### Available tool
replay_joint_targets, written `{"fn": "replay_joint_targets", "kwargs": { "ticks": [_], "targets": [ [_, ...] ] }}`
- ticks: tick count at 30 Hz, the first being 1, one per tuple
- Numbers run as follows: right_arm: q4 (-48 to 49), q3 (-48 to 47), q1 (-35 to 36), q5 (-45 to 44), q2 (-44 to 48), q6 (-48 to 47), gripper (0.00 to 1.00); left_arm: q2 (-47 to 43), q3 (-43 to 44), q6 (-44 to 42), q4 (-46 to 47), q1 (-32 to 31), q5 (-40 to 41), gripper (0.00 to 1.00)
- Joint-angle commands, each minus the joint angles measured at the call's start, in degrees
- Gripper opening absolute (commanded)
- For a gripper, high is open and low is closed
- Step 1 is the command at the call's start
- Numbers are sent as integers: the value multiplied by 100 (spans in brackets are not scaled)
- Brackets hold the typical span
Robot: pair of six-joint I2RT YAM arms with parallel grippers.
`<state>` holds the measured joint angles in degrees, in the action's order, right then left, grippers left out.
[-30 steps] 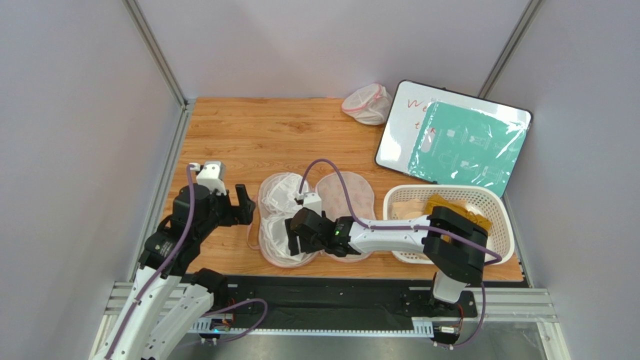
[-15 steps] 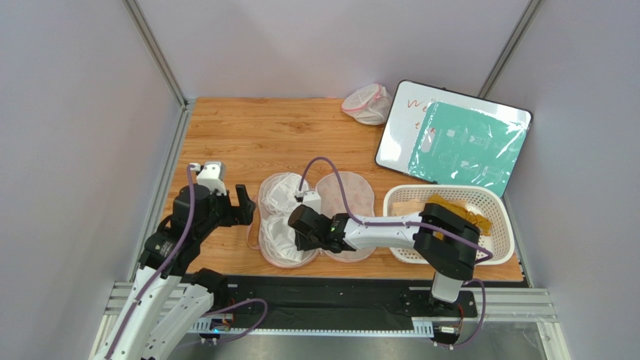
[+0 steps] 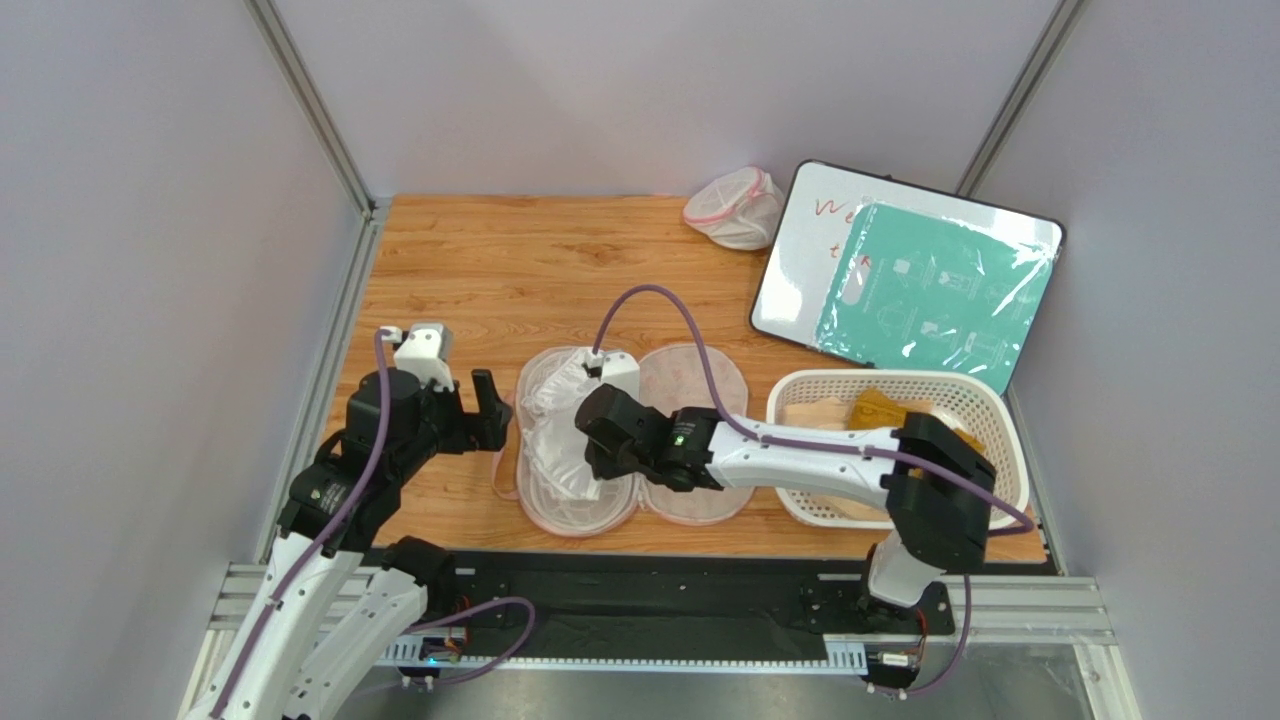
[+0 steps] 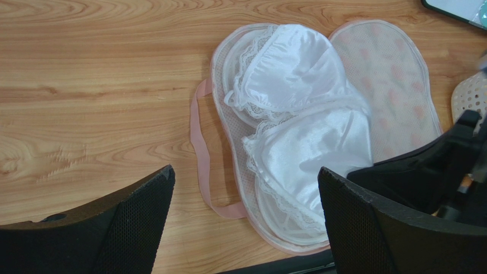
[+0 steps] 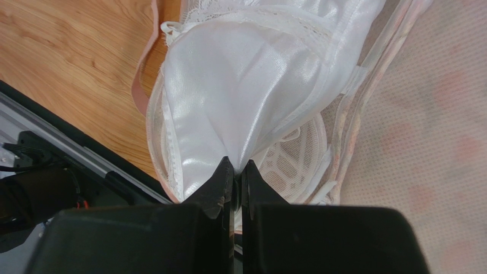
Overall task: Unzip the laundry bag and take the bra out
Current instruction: Pick up the bra from the laundry bag.
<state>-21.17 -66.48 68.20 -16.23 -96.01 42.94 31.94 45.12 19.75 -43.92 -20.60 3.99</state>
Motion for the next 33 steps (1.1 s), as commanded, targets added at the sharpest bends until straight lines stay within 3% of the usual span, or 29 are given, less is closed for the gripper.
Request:
{"fn": "replay_joint_targets", "kwargs": {
  "ticks": [1,22,33],
  "targets": [
    [-317,-480,-44,-495,767,-470,0,14,-30,-32,41,38,-65,100],
    [-1450,-472,-1011,-1514,3342,-1551,0,93,-30,-50,42,38,-126,100],
    [-3023,-594,-2320,-2041,4651,-1737,0,119,-30,-50,50,38,-126,100]
  ]
}}
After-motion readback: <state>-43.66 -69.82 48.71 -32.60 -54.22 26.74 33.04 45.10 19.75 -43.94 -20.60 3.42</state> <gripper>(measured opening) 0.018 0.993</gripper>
